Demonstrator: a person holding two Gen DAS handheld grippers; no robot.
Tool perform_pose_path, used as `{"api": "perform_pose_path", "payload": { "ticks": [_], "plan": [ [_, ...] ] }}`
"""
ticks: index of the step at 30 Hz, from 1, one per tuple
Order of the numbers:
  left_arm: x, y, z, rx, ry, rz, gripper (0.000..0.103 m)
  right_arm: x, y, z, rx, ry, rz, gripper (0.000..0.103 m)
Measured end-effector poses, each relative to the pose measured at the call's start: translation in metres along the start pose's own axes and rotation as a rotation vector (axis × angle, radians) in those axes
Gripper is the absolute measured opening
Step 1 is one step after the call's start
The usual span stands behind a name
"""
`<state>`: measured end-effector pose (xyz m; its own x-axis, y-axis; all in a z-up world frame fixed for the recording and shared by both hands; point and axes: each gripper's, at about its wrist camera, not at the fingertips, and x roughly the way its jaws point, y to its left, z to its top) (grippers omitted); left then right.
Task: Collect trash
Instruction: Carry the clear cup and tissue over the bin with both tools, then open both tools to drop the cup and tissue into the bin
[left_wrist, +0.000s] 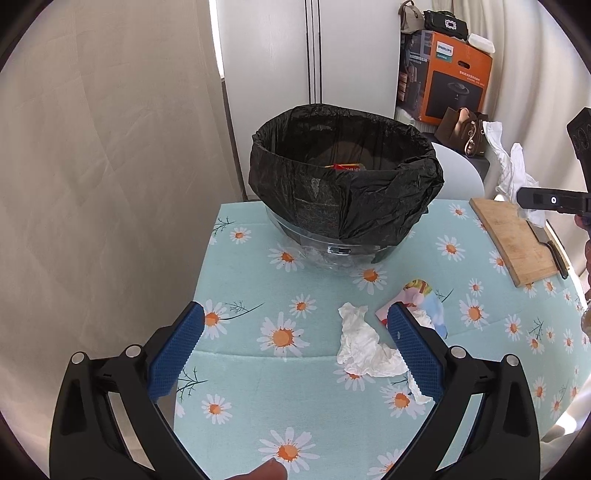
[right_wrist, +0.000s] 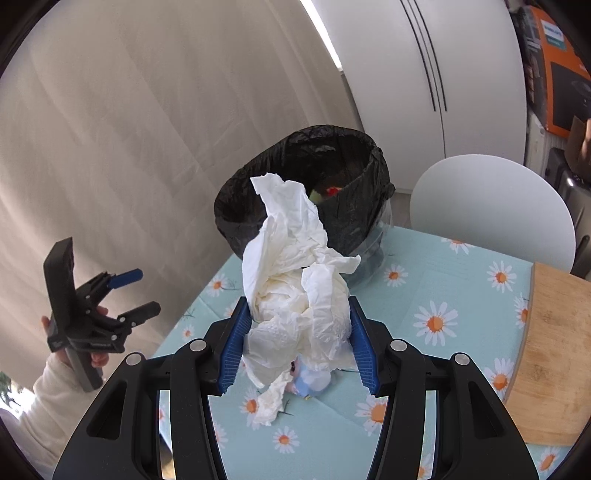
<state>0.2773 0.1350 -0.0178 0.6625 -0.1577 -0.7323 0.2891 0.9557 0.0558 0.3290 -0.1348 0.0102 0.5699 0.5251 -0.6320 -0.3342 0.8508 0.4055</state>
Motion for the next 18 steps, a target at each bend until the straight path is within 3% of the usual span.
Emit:
{"api": "perform_pose_path", "payload": {
  "ticks": [12, 15, 18],
  "plan": [
    [0.041, 0.012, 0.046, 0.015, -0.041, -0.023, 0.097, 0.04, 0.012, 0.079, -0.047, -0.036, -0.009, 0.048],
    [0.05, 0.013, 0.049, 0.022, -0.043, -0.04, 0.097, 0.055, 0.016, 0.094, -0.062, -0.039, -0.032, 0.052],
    [0.058, 0.015, 0.049, 0.026, -0.039, -0.047, 0.097, 0.067, 0.017, 0.107, -0.063, -0.048, -0.082, 0.093]
  ]
}}
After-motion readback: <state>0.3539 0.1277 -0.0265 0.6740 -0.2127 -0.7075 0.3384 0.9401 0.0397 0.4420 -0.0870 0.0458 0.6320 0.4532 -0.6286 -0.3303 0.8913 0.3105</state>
